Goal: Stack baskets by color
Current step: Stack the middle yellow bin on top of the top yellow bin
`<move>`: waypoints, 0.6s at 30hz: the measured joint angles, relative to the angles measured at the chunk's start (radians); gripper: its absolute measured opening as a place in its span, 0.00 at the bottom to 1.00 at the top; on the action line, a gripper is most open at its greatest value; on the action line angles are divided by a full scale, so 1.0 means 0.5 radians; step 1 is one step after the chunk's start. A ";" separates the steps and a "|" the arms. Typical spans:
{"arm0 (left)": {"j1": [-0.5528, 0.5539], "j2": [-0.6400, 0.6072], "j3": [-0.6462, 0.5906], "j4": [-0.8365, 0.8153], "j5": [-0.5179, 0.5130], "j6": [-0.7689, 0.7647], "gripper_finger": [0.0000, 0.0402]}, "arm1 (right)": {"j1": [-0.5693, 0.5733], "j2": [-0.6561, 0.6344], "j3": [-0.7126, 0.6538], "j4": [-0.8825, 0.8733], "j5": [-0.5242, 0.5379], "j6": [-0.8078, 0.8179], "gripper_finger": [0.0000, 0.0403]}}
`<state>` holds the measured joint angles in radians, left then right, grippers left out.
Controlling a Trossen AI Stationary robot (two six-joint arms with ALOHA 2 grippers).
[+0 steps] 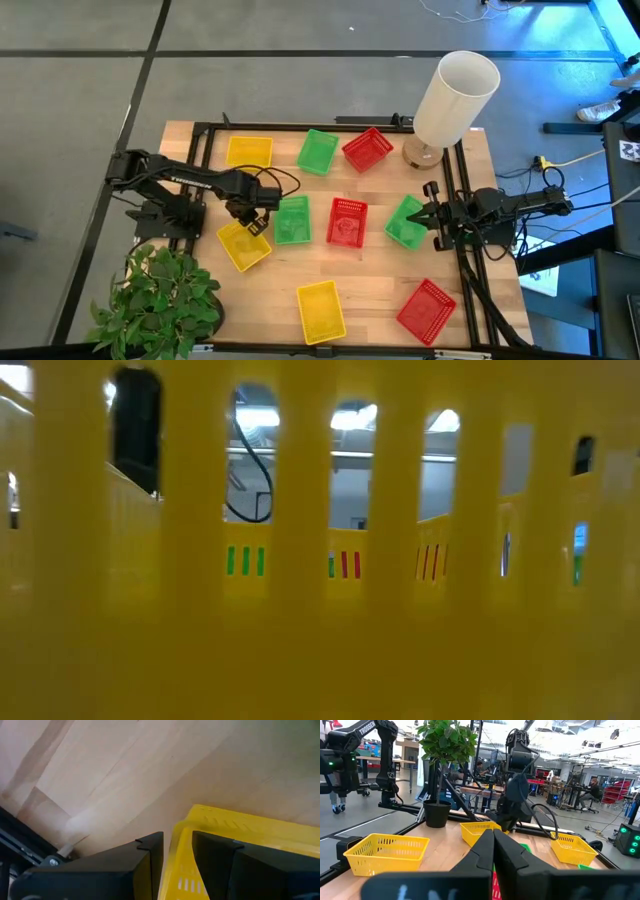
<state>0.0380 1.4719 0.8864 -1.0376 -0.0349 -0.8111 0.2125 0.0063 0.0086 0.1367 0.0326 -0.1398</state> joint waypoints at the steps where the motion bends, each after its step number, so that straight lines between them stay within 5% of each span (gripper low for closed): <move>1: 0.000 0.019 0.000 0.008 0.000 0.028 0.23 | 0.000 0.000 0.000 -0.001 0.000 0.000 0.01; 8: -0.001 0.151 0.000 0.042 0.008 0.178 0.22 | 0.000 0.000 0.000 -0.001 0.000 0.000 0.01; 13: 0.004 0.186 0.002 0.032 0.022 0.162 0.05 | 0.000 0.000 0.000 0.000 0.000 0.001 0.01; 18: 0.044 0.156 0.013 0.030 0.096 0.131 0.01 | 0.000 0.000 0.000 0.000 0.000 0.000 0.01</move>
<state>0.0602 1.5498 0.8930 -1.0227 0.0132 -0.7457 0.2123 0.0063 0.0086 0.1367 0.0326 -0.1398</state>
